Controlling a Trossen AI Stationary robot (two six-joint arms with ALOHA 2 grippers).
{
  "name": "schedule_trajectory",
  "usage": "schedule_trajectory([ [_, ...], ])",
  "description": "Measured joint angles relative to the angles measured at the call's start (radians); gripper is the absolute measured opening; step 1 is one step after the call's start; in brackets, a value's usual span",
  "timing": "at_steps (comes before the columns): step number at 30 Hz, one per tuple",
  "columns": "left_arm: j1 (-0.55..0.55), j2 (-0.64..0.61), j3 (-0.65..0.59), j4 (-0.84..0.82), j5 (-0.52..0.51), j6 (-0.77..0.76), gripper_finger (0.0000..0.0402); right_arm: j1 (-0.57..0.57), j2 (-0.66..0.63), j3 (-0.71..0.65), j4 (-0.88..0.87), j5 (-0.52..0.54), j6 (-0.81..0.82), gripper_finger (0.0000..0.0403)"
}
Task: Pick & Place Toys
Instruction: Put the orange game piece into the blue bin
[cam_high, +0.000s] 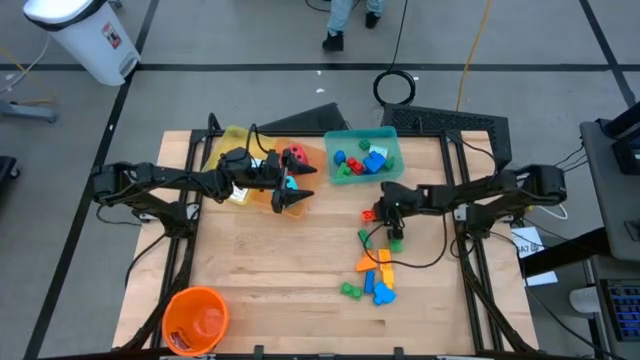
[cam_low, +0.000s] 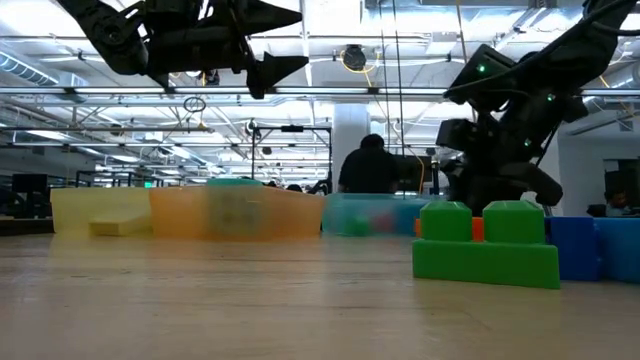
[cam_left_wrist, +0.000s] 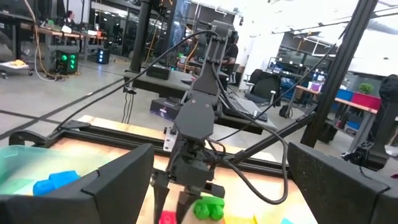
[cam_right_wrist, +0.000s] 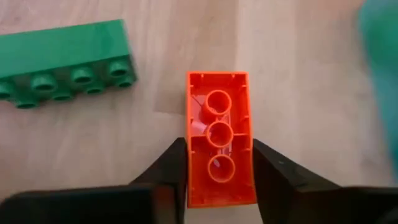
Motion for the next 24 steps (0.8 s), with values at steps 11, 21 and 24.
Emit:
schedule_trajectory([
  [11,-0.092,0.001,0.000,-0.015,-0.189,-0.011,0.0374,0.078,-0.225,0.000,0.081,0.298,-0.183,0.0088],
  [21,-0.184,0.023,0.091,-0.184,-0.387,0.054,0.0374,0.250,-0.237,0.001,0.385,0.611,-0.461,0.0090],
  [24,-0.201,0.067,0.139,-0.201,-0.422,0.053,0.0374,0.293,-0.211,0.001,0.459,0.674,-0.529,0.0090],
])
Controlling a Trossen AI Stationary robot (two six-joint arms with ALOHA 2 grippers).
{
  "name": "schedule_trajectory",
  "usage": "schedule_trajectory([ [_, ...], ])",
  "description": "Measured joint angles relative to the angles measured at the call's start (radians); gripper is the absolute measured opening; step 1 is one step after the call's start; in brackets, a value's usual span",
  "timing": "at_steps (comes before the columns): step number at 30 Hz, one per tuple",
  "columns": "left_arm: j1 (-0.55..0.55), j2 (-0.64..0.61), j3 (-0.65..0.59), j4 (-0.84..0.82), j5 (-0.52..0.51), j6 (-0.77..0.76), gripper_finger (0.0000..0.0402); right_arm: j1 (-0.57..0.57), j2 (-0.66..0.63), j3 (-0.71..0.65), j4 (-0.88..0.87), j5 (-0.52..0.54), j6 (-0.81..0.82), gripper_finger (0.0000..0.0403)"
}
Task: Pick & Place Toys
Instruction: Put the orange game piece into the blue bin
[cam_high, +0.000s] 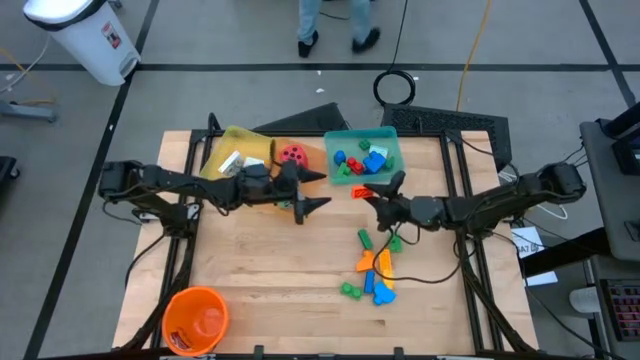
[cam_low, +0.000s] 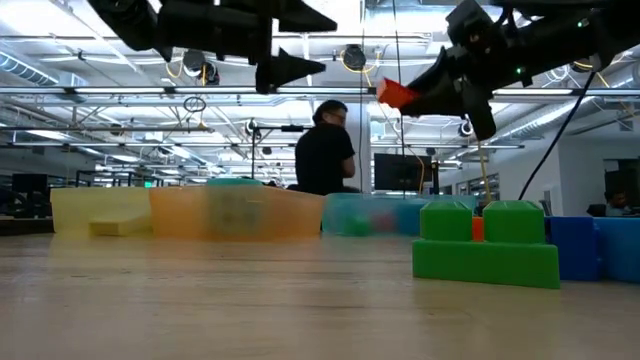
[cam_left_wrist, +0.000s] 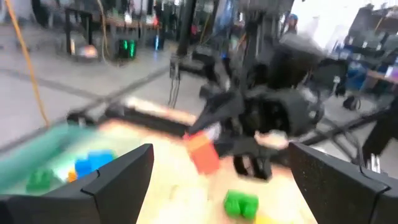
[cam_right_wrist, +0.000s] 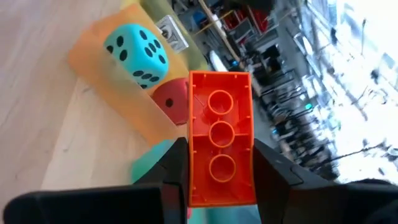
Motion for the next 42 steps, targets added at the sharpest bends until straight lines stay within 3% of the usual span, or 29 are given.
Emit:
schedule_trajectory([
  [8,-0.018,0.196,0.144,-0.010,-0.003,-0.030,0.0374,0.056,0.076,-0.001,0.145,0.114,-0.128,0.0090],
  [25,-0.005,0.443,0.373,-0.045,0.003,-0.051,0.0368,0.061,0.083,0.000,0.175,0.099,-0.130,0.0089],
  [29,0.008,0.448,0.383,-0.067,0.003,-0.080,0.0318,0.061,0.083,0.000,0.171,0.098,-0.115,0.0089],
  [38,0.043,0.440,0.384,-0.081,0.056,-0.162,0.0108,0.060,0.083,0.000,0.161,0.108,-0.112,0.0093],
  [39,0.047,0.440,0.384,-0.088,0.059,-0.171,0.0092,0.060,0.084,0.000,0.159,0.108,-0.097,0.0095],
  [42,0.065,0.433,0.383,-0.103,0.106,-0.156,0.0092,0.061,0.084,-0.001,0.156,0.104,0.049,0.0114],
])
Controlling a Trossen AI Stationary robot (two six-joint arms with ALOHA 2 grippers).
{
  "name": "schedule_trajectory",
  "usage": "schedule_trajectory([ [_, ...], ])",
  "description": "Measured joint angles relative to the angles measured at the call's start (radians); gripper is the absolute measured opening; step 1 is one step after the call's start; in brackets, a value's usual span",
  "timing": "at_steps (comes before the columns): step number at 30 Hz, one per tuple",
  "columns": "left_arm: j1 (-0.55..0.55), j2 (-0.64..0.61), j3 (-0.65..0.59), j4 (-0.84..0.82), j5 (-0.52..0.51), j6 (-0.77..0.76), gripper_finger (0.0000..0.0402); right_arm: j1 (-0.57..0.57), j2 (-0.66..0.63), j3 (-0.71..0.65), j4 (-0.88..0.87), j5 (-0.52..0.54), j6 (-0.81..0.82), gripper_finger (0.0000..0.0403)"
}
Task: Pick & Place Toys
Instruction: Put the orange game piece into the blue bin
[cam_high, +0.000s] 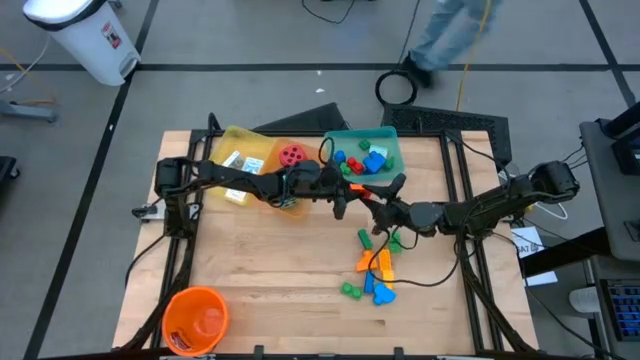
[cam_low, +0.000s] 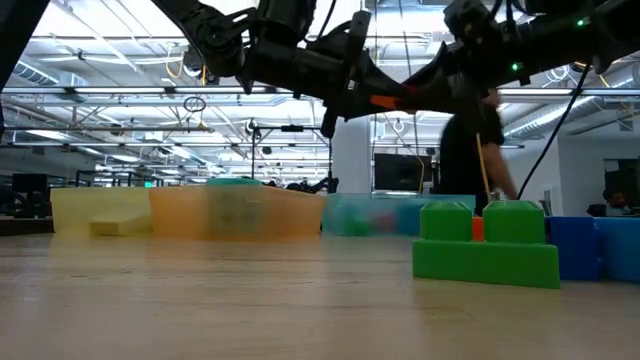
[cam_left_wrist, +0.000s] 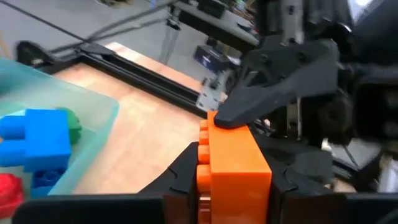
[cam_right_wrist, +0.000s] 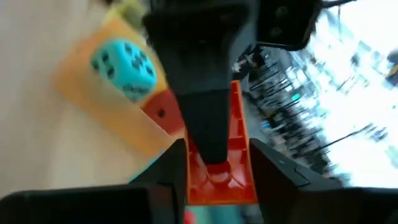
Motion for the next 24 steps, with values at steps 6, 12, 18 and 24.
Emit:
schedule_trajectory([
  [6,0.083,-0.050,-0.003,-0.027,-0.009,0.053,0.0092,0.002,-0.056,0.001,0.001,-0.006,0.198,0.0184],
  [12,0.159,-0.073,-0.005,-0.054,-0.065,0.070,0.0092,0.015,-0.218,0.000,-0.124,-0.003,0.299,0.0225],
  [18,0.193,0.012,-0.005,-0.026,-0.115,0.159,0.0092,0.014,-0.322,0.001,-0.234,-0.006,0.373,0.0225],
  [24,0.220,0.102,0.009,0.005,-0.141,0.156,0.0092,0.014,-0.325,0.000,-0.253,-0.007,0.385,0.0208],
])
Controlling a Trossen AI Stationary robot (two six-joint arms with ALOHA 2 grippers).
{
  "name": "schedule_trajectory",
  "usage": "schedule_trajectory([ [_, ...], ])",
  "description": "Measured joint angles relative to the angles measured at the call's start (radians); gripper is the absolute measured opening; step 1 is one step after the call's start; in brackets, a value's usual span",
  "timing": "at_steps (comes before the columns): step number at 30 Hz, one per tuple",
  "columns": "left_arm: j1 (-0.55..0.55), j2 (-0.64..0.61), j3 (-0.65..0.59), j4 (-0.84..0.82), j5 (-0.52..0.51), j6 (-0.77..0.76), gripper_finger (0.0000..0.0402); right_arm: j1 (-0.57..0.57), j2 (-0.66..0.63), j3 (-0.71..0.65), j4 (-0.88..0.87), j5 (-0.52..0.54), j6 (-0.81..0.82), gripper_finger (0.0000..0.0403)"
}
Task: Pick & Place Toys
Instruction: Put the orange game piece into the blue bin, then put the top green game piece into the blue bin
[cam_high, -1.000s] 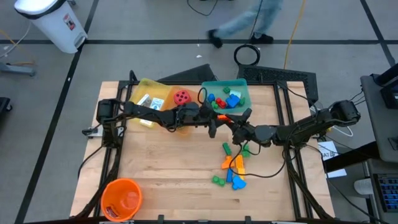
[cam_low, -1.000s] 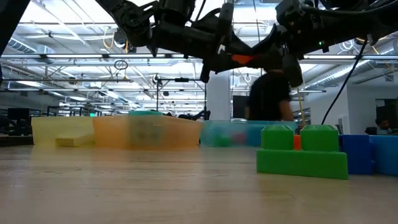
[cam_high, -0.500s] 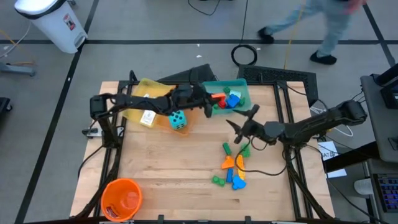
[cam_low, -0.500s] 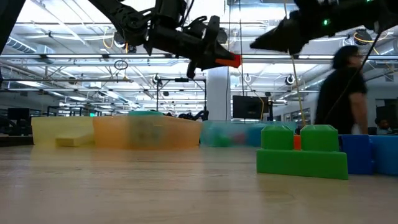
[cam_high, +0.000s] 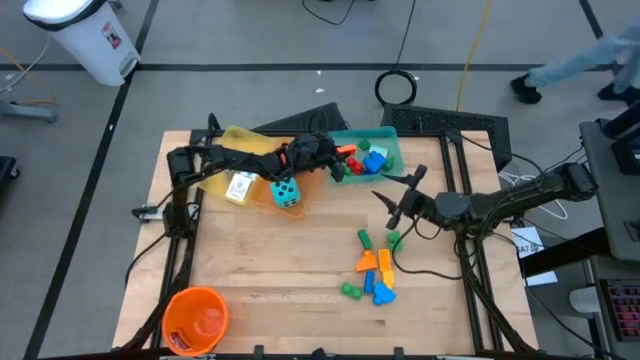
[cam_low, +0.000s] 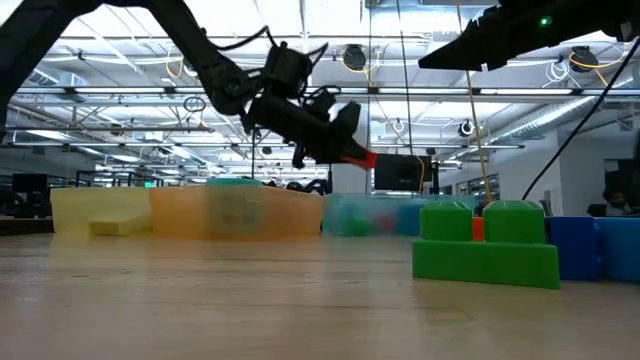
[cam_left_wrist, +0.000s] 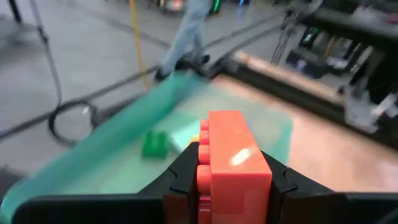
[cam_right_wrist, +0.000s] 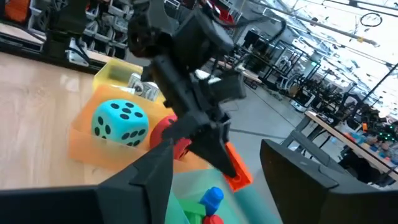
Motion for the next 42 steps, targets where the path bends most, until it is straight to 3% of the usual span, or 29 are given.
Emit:
schedule_trajectory([
  [5,-0.005,0.027,0.016,0.017,-0.108,-0.004,0.0107,-0.002,0.016,0.000,0.003,0.000,-0.006,0.0203],
  [8,-0.013,0.027,0.016,0.018,-0.205,-0.022,0.0174,-0.010,0.020,0.000,-0.003,0.000,0.015,0.0207],
  [13,-0.023,0.027,0.016,0.019,-0.196,0.000,0.0283,-0.030,0.020,0.000,-0.033,-0.004,0.068,0.0217],
  [19,-0.040,0.027,0.016,0.015,-0.195,0.013,0.0355,-0.072,0.016,0.000,-0.105,-0.137,0.155,0.0222],
  [25,-0.064,0.027,0.016,0.001,-0.194,0.024,0.0382,-0.098,0.005,0.000,-0.180,-0.287,0.204,0.0222],
  [30,-0.082,0.027,0.016,-0.007,-0.193,0.030,0.0385,-0.091,-0.029,0.000,-0.305,-0.289,0.255,0.0223],
  [33,-0.089,0.018,0.016,-0.023,-0.144,0.030,0.0385,-0.060,-0.052,0.000,-0.446,-0.346,0.292,0.0227],
  [42,-0.091,0.007,0.016,-0.041,-0.071,0.028,0.0386,0.063,-0.065,0.000,-0.763,-0.455,0.659,0.0268],
])
